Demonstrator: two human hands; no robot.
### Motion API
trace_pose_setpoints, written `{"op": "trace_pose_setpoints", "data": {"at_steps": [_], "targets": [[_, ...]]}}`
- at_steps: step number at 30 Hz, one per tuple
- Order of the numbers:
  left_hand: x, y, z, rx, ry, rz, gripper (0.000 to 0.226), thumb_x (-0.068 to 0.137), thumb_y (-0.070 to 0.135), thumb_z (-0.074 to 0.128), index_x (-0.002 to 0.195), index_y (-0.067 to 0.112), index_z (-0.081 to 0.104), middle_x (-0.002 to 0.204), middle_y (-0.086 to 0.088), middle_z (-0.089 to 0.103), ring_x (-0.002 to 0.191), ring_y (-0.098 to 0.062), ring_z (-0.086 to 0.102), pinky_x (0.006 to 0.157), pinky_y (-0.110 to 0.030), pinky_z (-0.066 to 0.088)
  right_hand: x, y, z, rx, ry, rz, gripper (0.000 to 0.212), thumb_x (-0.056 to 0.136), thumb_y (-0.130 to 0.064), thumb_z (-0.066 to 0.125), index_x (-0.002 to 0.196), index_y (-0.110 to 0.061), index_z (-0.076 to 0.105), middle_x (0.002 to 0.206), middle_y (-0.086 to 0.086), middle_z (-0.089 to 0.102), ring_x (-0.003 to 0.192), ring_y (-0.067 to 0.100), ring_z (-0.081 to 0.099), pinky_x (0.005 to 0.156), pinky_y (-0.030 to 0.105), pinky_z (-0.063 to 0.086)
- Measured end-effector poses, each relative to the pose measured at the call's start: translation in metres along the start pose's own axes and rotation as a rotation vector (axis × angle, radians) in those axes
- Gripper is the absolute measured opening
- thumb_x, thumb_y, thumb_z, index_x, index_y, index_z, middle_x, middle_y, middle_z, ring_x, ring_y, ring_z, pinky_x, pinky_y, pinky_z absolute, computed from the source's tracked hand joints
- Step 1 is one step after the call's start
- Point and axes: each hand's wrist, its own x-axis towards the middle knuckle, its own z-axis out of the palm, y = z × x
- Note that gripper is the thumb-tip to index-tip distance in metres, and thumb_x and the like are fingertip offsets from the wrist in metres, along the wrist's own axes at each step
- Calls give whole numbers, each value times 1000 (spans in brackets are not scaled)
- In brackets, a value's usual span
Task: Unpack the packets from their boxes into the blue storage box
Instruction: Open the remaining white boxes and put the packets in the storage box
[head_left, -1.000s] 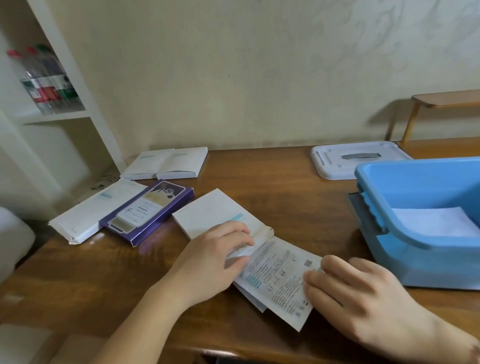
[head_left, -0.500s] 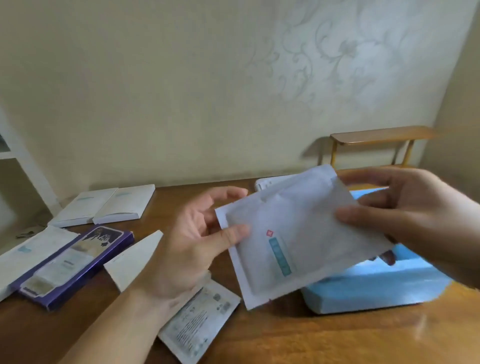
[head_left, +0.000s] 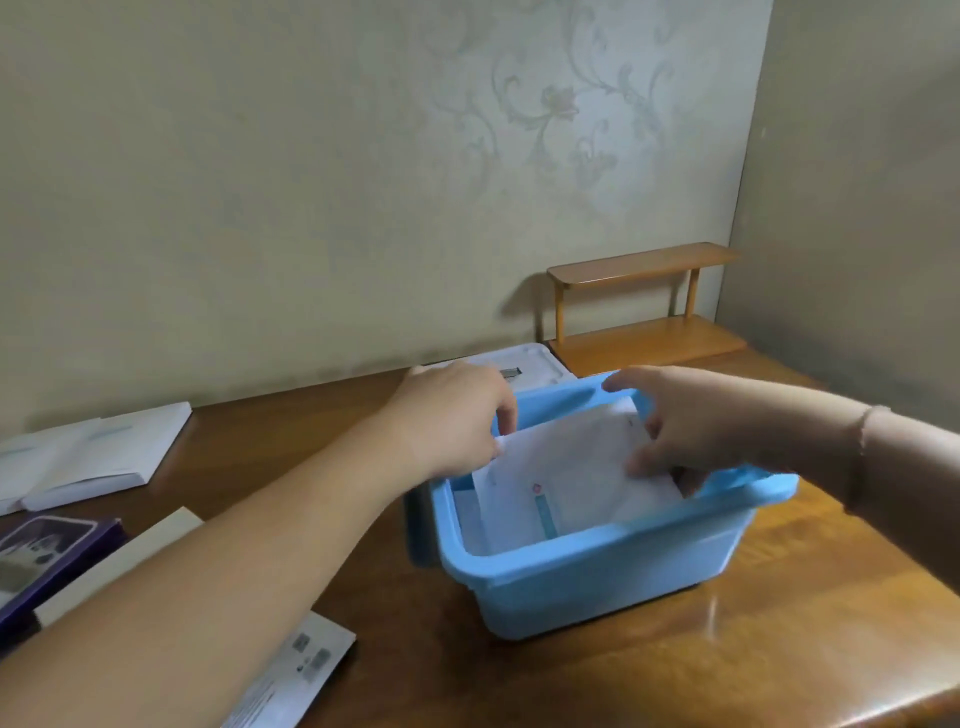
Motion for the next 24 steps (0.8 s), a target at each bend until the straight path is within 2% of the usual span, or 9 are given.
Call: {"op": "trace_pose_setpoints", "data": {"at_steps": [2, 5, 7, 10, 13, 17, 21, 23, 24], "targets": [[1, 4, 6, 138, -34, 9, 13, 89, 24, 66, 96, 34, 67, 67, 16, 43, 93, -15, 53, 88, -33, 32, 4, -9, 8, -220, -35, -37, 90, 81, -21, 77, 151, -27, 21, 83, -8, 46, 78, 17, 59, 75, 26, 55], [0, 9, 12, 307, -98, -14, 16, 88, 17, 65, 100, 28, 68, 69, 10, 44, 93, -21, 54, 86, -37, 27, 10, -11, 16, -452, -43, -74, 83, 83, -33, 75, 148, -20, 25, 80, -9, 51, 70, 13, 56, 75, 28, 53], [-2, 12, 12, 386, -121, -12, 17, 84, 12, 65, 94, 25, 66, 70, 8, 43, 81, -21, 48, 86, -40, 26, 13, -6, 19, -509, -73, -55, 87, 80, -40, 76, 148, -22, 24, 101, -3, 63, 81, 16, 62, 77, 30, 52], [-3, 16, 10, 441, -165, 1, 23, 77, -1, 57, 79, 22, 58, 69, 3, 43, 71, -19, 40, 88, -42, 26, 17, 0, 22, -579, -105, -61, 88, 78, -51, 74, 147, -26, 25, 132, 0, 56, 95, 14, 58, 80, 28, 43], [1, 14, 9, 456, -264, 9, 35, 82, -2, 53, 102, 23, 67, 82, 2, 54, 90, -23, 42, 87, -46, 24, 22, 2, 26, -581, -100, -125, 87, 80, -48, 73, 149, -31, 22, 133, -3, 55, 78, 5, 51, 79, 26, 40], [-2, 13, 5, 380, -362, -1, 35, 92, 5, 46, 111, 26, 67, 99, 2, 60, 97, -25, 37, 89, -47, 22, 28, 0, 32, -700, -130, -176, 72, 86, -48, 66, 146, -33, 30, 131, -4, 57, 105, 15, 53, 89, 31, 40], [-15, -5, -1, -57, -118, 34, 29, 97, 16, 48, 107, 31, 70, 100, 16, 67, 104, -11, 53, 96, -34, 32, 22, -5, 29, -775, -140, -154, 67, 89, -55, 57, 147, -35, 29, 122, -6, 56, 100, 12, 48, 87, 29, 37], [-36, -24, -2, -328, 108, 35, 21, 95, 21, 56, 107, 30, 71, 99, 18, 68, 95, -1, 59, 85, -16, 42, 16, -8, 19, -796, -26, -120, 67, 89, -60, 53, 147, -36, 30, 125, -8, 58, 94, 9, 47, 85, 26, 39], [-51, -35, -1, -395, 232, 37, 17, 93, 22, 61, 104, 30, 72, 96, 20, 68, 90, 1, 60, 76, -8, 41, 9, -10, 13, -769, 115, -151, 65, 87, -64, 52, 144, -38, 34, 120, -12, 62, 87, 6, 48, 80, 25, 41]]}}
